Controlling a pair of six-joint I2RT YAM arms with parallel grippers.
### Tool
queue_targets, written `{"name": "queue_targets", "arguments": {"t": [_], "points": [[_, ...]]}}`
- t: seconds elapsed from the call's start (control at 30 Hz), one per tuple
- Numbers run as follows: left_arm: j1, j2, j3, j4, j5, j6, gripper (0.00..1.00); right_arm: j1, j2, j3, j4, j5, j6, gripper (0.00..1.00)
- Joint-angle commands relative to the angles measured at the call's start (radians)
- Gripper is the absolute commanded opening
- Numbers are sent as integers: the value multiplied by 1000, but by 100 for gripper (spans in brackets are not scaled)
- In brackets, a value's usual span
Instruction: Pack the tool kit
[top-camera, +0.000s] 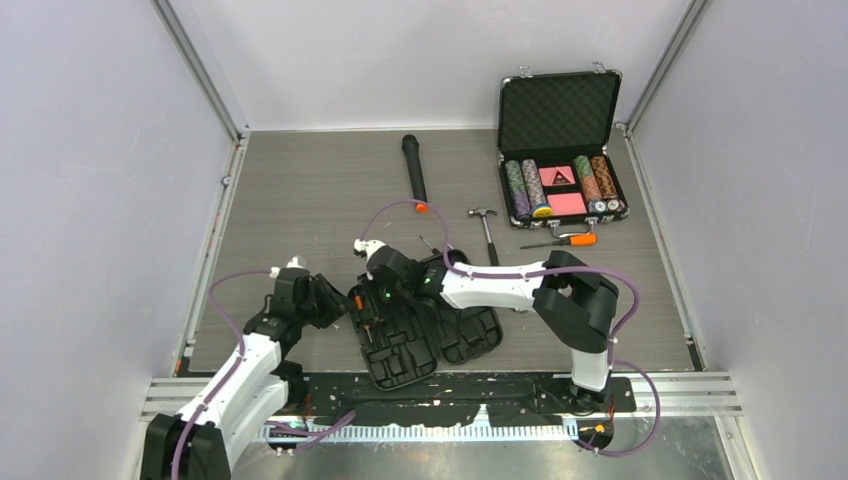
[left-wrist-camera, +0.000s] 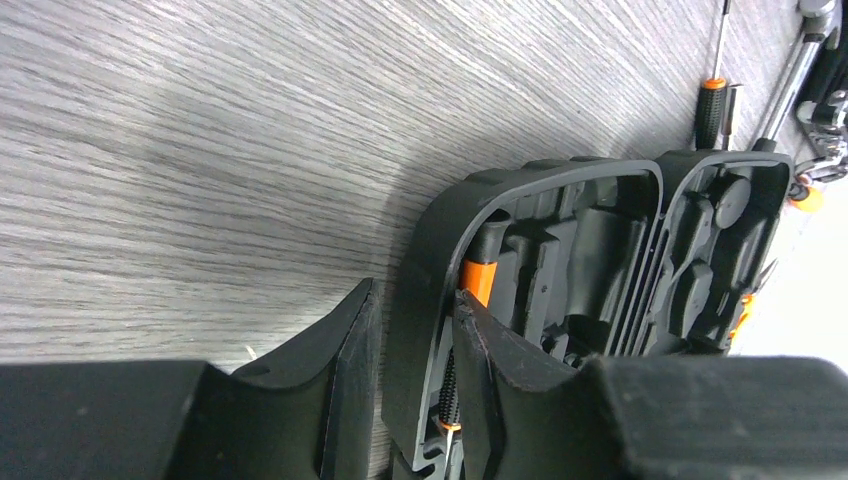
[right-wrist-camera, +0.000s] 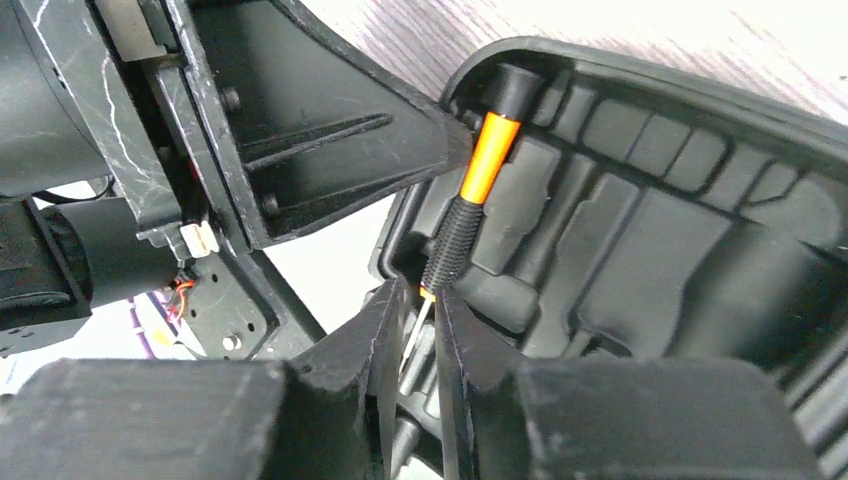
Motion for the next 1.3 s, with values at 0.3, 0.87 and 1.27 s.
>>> {"name": "queue_targets", "arguments": {"t": [0.3,0.87,1.27], "points": [[10,-36,-27,119,76,-56,33,-5,86,75,-17,0,64,18],[16,149,36,107,49,-15,27,-5,163,155,-203,11,55,9],[16,253,44,82,48,-27,13,-9,151,197,-250,15,35,7]]}}
